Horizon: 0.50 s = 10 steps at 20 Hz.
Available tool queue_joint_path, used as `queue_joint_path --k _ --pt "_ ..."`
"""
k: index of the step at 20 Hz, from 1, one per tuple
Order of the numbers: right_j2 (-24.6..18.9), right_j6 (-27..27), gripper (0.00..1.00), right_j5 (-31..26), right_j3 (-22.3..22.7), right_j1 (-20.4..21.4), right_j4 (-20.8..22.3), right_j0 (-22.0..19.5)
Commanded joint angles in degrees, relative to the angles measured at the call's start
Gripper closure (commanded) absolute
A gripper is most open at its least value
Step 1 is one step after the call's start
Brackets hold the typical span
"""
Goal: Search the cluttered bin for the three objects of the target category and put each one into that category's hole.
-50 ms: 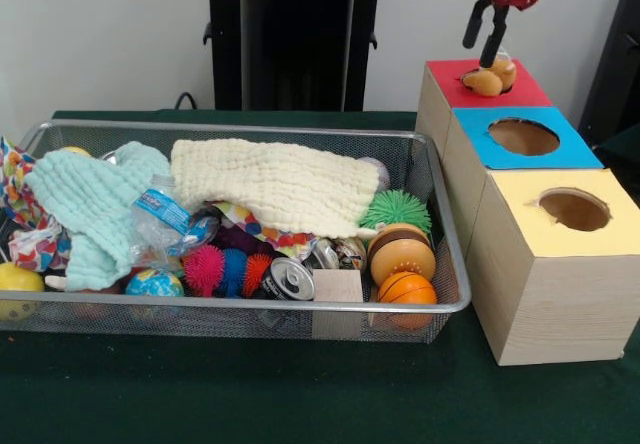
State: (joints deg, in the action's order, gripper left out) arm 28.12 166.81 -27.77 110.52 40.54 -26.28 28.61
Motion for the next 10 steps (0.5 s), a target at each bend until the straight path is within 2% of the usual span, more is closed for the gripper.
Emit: queue_joint_path --k 1,10 --pt "-6.5 11.9 0.0 4.3 -4.8 -6.2 -4.0 0.3" --pt "-7.9 11.8 0.0 10.8 -4.5 -11.0 -6.5 0.6"
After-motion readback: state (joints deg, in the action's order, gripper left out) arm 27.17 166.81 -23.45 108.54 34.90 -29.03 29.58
